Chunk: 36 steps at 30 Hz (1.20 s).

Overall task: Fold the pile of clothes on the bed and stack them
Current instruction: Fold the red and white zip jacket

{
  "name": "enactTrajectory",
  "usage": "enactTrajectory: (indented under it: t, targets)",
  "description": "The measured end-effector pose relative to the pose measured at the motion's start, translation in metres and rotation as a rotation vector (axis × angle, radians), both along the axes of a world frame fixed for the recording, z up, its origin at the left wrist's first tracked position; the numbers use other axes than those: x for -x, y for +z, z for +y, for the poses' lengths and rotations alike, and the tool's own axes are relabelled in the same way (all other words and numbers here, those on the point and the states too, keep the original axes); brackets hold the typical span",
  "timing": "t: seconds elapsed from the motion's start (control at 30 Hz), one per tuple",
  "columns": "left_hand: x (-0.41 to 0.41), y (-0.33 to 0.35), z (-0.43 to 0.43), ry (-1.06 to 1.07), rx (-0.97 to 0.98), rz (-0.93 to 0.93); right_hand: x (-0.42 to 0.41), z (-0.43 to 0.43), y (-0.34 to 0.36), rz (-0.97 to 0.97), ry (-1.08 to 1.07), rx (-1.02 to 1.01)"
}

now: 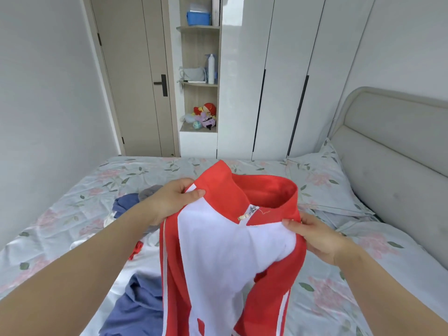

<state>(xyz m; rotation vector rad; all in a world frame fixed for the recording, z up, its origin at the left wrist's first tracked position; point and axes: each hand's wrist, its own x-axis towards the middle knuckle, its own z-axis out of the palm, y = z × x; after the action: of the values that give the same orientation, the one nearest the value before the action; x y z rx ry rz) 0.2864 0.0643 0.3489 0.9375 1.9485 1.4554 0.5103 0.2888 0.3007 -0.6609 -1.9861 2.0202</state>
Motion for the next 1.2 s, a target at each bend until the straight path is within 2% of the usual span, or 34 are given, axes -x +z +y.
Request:
enactTrajectory:
  t: [0.1,0.17,0.2,0.27,0.4,0.47,0.53,0.7,0.8,1.0,1.2]
  targets:
    - [-0.002,0.012,-0.017,-0.169,0.209,0.208,-0.009,-0.012,0.013,0.144,-0.208,0.031]
    - [0.0,0.02,-0.028,-0.247,0.38,0.285,-0.019,-0.016,0.029,0.192,-0.269,-0.004]
    - [0.001,0.023,-0.032,-0.254,0.4,0.288,-0.024,-0.018,0.037,0.211,-0.27,-0.018]
    - [-0.002,0.029,-0.036,-0.267,0.279,0.165,-0.035,-0.022,0.057,0.272,-0.253,-0.011]
    - [-0.01,0.04,-0.026,-0.342,-0.145,-0.277,-0.054,-0.021,0.099,0.433,-0.167,0.068]
    - [-0.014,0.043,-0.012,-0.341,-0.244,-0.366,-0.062,-0.015,0.11,0.457,-0.134,0.109]
    - [-0.022,0.039,0.005,-0.264,-0.225,-0.366,-0.064,-0.004,0.106,0.371,-0.171,0.088]
    - [-0.028,-0.018,0.042,-0.112,0.023,-0.163,-0.067,0.038,0.036,-0.019,-0.364,-0.214]
    - [-0.03,-0.059,0.067,-0.053,0.115,-0.098,-0.068,0.064,-0.013,-0.127,-0.402,-0.257]
    - [-0.032,-0.133,0.135,0.033,0.352,0.202,-0.059,0.134,-0.08,-0.299,-0.423,-0.424]
    - [-0.018,-0.209,0.181,0.13,0.475,0.266,-0.024,0.191,-0.159,-0.413,-0.319,-0.528]
